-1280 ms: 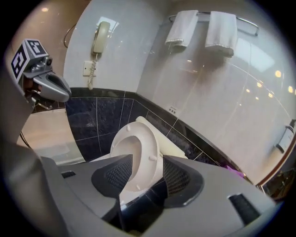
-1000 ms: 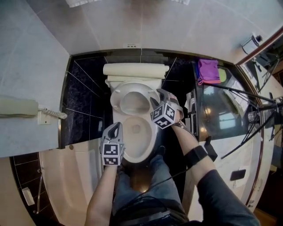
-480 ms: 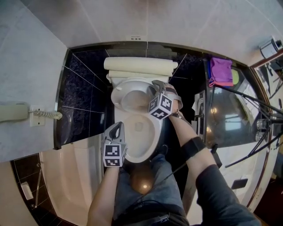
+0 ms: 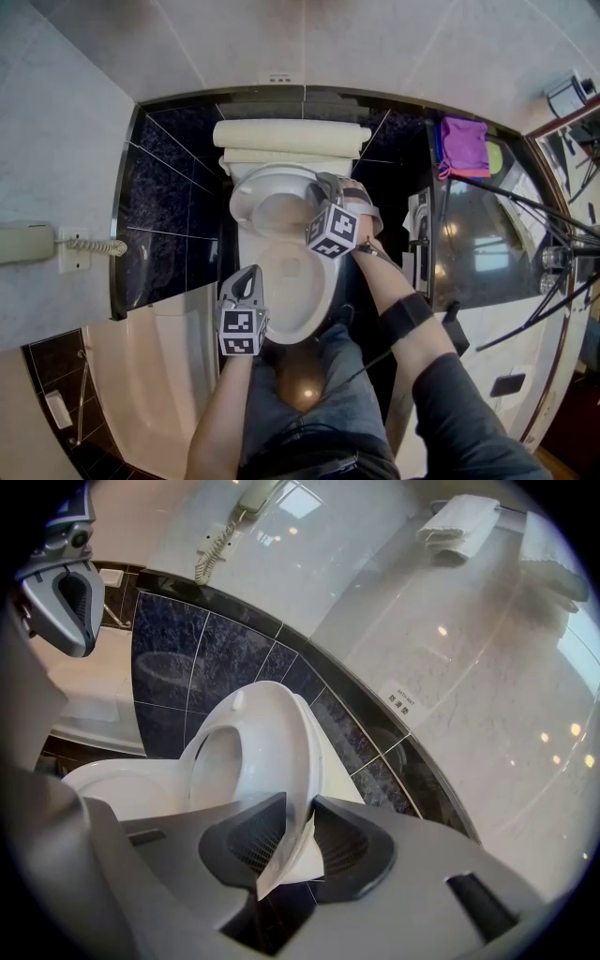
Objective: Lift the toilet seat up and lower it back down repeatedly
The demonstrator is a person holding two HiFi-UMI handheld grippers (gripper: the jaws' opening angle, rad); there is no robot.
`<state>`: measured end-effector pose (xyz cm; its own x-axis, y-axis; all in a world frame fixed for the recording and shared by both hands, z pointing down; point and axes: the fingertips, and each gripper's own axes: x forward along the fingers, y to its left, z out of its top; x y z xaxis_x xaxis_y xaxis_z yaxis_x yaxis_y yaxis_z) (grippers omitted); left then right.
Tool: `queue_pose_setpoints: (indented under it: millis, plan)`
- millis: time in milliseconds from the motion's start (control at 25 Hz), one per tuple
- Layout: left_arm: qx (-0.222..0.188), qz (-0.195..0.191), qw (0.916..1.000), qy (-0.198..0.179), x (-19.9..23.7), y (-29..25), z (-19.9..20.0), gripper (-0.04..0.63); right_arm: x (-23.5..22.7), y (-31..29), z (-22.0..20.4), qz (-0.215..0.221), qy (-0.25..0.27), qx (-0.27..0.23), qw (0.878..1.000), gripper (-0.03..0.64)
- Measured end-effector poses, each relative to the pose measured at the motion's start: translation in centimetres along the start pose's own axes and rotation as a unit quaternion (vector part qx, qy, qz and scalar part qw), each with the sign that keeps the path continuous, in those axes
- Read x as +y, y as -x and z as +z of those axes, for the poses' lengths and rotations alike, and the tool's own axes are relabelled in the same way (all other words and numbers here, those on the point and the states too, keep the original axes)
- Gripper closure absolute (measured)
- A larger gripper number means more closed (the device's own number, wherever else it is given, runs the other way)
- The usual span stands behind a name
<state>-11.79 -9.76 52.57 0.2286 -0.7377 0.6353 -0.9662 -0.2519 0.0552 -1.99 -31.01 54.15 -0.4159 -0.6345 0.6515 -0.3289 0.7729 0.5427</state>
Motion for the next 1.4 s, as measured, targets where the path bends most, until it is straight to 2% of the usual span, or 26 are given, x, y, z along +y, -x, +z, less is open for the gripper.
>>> queue_pose_setpoints:
  millis: [360,800,1120,1400]
  plan:
    - [0.027,-0.004,0.9996,0.006,-0.2,0.5,-4.6,0.598,2.9,3.7,0.4,-0.010,0.007,-0.006,1.000,0.508]
    - [0.042,-0.020,0.9988,0.011,-0.7,1.6,-9.8,0.598,9.6,9.7,0.2,-0.035,0.027,-0.014,0.999,0.519]
    - [0.043,-0.033,0.9985,0.005,-1.4,1.9,-12.3,0.598,17.3,14.1,-1.1,-0.020,0.039,-0.003,0.999,0.528]
    - [0.041,-0.053,0.9977,0.006,-2.9,2.5,-14.7,0.598,25.5,17.1,-3.2,0.004,0.073,0.020,0.997,0.525]
